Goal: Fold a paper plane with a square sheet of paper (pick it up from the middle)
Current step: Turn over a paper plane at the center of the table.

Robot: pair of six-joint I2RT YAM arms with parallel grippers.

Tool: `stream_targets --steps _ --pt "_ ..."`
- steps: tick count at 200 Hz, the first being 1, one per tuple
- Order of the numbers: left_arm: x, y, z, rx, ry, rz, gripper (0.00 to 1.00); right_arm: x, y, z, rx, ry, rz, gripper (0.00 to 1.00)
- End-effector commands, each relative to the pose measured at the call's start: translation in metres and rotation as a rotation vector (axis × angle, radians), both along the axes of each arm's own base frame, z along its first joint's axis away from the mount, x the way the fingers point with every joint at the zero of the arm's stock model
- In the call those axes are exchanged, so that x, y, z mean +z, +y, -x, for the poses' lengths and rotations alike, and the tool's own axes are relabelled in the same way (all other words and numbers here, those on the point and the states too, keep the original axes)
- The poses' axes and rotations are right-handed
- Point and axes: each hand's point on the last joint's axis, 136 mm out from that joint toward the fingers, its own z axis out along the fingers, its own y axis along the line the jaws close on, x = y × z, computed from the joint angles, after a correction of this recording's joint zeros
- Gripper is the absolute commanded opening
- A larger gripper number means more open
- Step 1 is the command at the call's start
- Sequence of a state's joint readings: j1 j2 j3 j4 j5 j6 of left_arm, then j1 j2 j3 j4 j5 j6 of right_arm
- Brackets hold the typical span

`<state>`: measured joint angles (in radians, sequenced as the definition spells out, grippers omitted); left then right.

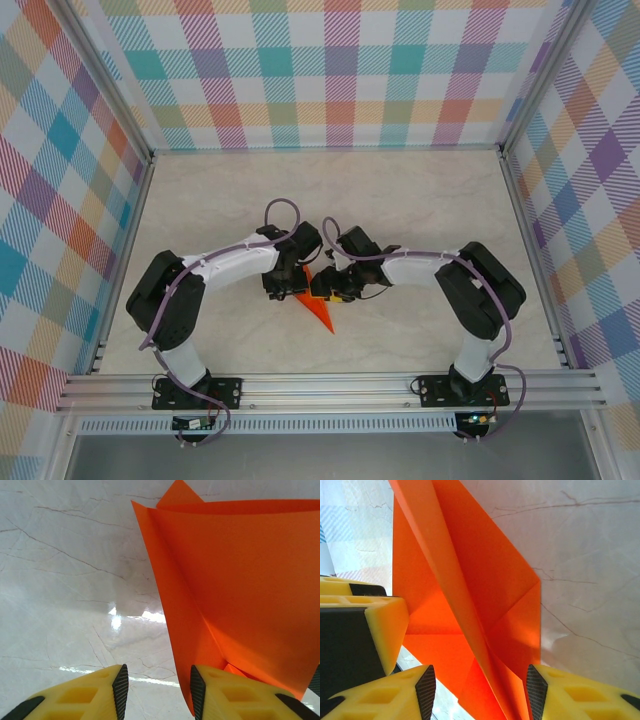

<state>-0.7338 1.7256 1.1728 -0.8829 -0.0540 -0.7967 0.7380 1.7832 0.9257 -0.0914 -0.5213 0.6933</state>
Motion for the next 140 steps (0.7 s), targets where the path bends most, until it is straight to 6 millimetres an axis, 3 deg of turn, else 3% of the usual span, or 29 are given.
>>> stream_targets --steps 1,74,100,140 --pt "0.002 0.000 0.003 -0.006 -0.013 -0.001 0.39 0.002 0.010 0.003 0.047 -0.005 -0.030 0.53" --pt "0.005 0.000 0.002 -0.003 -0.029 0.007 0.39 -0.002 0.013 0.013 0.083 -0.016 -0.002 0.51" --pt "0.005 0.000 0.003 -0.003 -0.028 0.011 0.39 -0.009 0.011 0.012 0.081 -0.025 0.037 0.42" --pt "0.008 0.000 0.003 0.008 -0.051 0.033 0.39 -0.017 0.011 0.016 0.101 -0.028 0.082 0.37"
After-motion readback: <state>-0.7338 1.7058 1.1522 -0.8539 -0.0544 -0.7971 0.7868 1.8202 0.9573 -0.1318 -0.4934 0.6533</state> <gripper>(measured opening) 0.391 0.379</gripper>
